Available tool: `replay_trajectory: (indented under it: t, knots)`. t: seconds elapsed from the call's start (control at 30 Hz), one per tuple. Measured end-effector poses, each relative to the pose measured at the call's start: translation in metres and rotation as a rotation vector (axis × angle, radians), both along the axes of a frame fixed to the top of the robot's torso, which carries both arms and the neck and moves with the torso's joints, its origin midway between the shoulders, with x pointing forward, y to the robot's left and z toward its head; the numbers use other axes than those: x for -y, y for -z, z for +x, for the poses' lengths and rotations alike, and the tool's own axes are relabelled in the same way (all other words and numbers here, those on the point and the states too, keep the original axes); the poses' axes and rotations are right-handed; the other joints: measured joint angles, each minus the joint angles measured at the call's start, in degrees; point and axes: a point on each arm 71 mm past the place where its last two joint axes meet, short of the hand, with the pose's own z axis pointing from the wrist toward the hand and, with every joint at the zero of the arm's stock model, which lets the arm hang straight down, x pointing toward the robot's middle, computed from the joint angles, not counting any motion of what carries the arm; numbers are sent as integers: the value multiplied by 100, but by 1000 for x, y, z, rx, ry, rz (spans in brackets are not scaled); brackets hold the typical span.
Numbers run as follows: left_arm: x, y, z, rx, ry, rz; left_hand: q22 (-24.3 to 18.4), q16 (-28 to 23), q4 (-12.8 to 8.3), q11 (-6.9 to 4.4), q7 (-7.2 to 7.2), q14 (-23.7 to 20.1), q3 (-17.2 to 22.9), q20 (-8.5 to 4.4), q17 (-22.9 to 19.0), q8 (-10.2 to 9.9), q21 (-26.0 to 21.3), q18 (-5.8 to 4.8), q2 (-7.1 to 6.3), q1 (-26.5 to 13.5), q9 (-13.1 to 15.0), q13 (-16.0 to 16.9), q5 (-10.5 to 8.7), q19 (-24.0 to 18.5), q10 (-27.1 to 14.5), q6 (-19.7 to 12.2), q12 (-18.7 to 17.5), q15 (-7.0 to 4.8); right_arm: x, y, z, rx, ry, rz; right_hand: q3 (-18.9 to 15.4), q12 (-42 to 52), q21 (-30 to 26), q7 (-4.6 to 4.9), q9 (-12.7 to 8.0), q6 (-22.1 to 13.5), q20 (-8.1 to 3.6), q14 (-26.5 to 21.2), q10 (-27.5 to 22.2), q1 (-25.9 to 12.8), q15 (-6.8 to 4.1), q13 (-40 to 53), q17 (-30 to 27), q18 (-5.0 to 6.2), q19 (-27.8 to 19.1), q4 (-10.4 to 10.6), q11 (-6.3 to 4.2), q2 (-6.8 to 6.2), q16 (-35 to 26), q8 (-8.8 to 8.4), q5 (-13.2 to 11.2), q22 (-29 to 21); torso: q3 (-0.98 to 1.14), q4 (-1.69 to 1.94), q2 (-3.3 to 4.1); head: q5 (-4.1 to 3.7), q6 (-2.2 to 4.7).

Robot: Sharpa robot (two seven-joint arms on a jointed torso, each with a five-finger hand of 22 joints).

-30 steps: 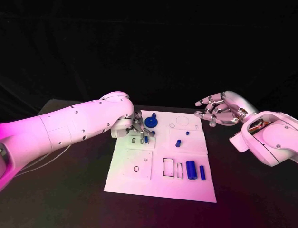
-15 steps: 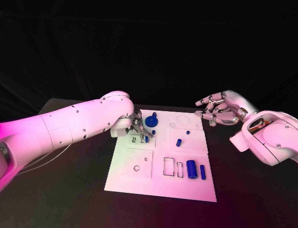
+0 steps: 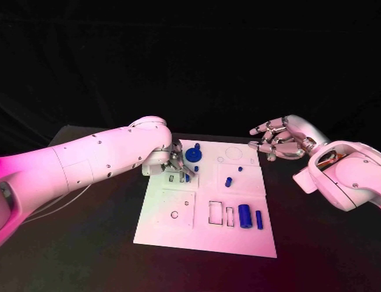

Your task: Assemble the parts on the task board

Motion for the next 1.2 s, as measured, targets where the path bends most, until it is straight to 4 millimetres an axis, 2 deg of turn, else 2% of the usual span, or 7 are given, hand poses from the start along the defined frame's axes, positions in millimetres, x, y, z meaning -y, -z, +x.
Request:
replay_trajectory:
  t: [0.37,0.6,0.73,0.87,0.97,1.1,1.2]
  knots:
    - [2,0,0,-8,-2,-16,-42,-1,-92,11,-11,0,411,30,1,-27,0,1,98,389,52,-189,-1,-51,-132,-132,-206,0,0,0,1,-2,3,-2,0,0,0,0,-5,0,0,0,1,0,0,-17,0,0,0,0,1,0,-22,0,34,-5,-1,0,-1,12,-7]
    - [2,-2,0,-10,-4,-30,-47,-33,-277,3,-19,0,990,19,1,-157,0,0,102,814,34,-291,-26,-62,-210,-206,-316,0,0,1,2,-5,5,-3,0,1,-22,0,-4,0,0,0,1,0,0,-40,5,0,0,0,1,0,-44,0,58,-20,-1,-1,1,12,-9]
    - [1,-3,0,-9,-7,-35,-47,-33,-118,-1,9,0,1231,-1,1,-228,0,-1,14,998,24,-336,0,-83,-247,-236,-393,0,0,1,2,-7,6,-5,0,-23,-22,0,-6,0,0,0,2,0,0,-48,6,0,0,0,2,0,-44,0,58,-22,-1,-1,2,12,-10]
    - [-1,-2,0,-9,-13,-39,-37,-33,250,0,7,0,1757,-1,1,-270,0,-1,-268,1026,46,-379,1,-82,-247,-235,-446,0,1,2,3,-11,9,-7,0,-23,-44,0,-10,0,0,0,2,0,0,-55,11,0,0,0,2,0,-44,0,79,-28,0,-1,4,16,-8]
    - [-3,-1,-1,-10,-19,-41,-4,-33,55,-13,30,0,2957,-1,0,-300,0,-1,-773,662,128,-383,1,-82,-233,-210,-446,0,1,2,3,-13,9,-8,0,-22,-44,0,-10,0,0,0,3,0,0,-55,10,0,0,0,3,0,-44,0,79,-27,1,-1,4,20,-3]
    - [-7,-1,-2,-8,-31,-46,59,-4,-65,-41,19,0,3731,-1,0,-302,38,-1,-1122,313,263,-351,1,-82,-139,-198,-421,0,1,3,3,-16,9,-10,0,-22,-44,0,-10,0,0,0,5,0,0,-66,10,0,0,0,5,0,-79,0,79,-34,3,-1,3,26,7]
    - [-13,-2,-4,-3,-44,-53,94,0,-127,-32,9,0,4009,-1,0,-262,39,-1,-1274,153,330,-329,0,-82,-123,-187,-411,0,1,3,3,-19,9,-11,0,-22,-44,0,-10,0,0,0,6,0,0,-66,10,0,0,0,6,0,-79,0,79,-34,3,-1,3,29,14]
